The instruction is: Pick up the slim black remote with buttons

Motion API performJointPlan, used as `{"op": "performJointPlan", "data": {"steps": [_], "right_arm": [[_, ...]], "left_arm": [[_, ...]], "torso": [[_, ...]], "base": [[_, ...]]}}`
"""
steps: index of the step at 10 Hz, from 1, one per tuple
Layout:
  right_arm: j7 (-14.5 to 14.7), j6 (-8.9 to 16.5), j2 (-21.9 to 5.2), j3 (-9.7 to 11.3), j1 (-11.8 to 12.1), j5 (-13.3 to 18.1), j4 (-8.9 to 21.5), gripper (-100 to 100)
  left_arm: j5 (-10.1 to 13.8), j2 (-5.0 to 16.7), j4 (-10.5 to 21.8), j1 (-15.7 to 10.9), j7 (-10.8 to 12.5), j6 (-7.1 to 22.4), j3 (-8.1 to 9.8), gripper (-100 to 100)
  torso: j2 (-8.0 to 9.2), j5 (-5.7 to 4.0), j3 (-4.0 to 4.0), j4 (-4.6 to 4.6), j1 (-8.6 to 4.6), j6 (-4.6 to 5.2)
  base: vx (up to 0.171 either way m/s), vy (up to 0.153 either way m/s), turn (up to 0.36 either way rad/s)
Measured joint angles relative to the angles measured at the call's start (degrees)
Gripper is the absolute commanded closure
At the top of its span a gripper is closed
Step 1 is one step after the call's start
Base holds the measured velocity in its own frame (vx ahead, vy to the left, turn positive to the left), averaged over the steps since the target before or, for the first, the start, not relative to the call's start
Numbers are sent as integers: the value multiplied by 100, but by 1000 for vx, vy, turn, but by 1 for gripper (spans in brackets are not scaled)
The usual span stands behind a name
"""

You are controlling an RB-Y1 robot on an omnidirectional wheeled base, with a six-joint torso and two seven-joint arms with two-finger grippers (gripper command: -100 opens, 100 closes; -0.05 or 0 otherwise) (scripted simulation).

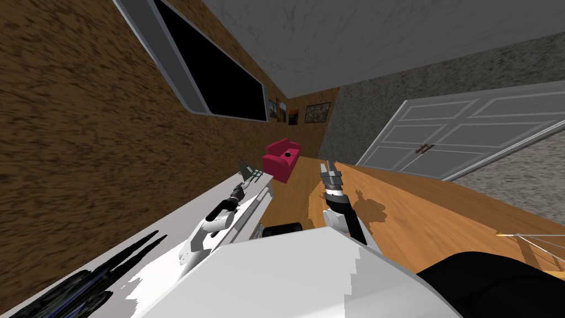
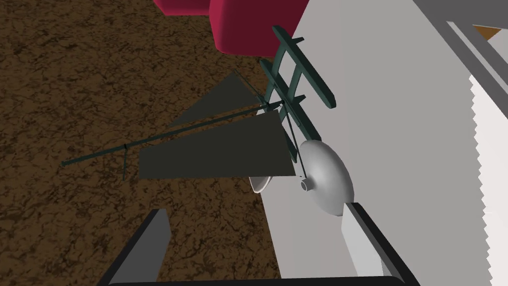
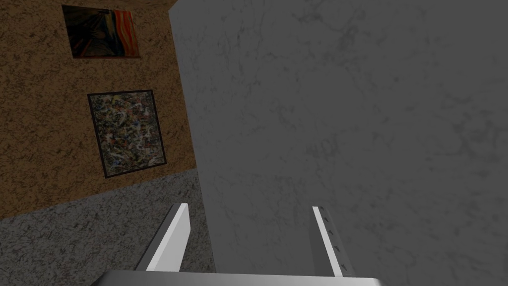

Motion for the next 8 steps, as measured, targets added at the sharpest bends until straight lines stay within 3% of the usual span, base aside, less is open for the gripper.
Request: {"op": "performJointPlan", "data": {"steps": [4,7,8], "right_arm": [[0,0,0,0,0,0,0,0],[0,0,0,0,0,0,0,0],[0,0,0,0,0,0,0,0]], "left_arm": [[135,59,312,-156,102,686,122,-100],[356,196,744,-245,172,1070,230,-100],[318,150,742,-251,205,1243,254,-100]], "torso": [[-5,1,-3,-1,5,0],[-5,1,-3,-1,5,0],[-3,1,-1,0,3,0]], "base": [[28,17,-49],[26,15,-38],[22,21,-35]]}}
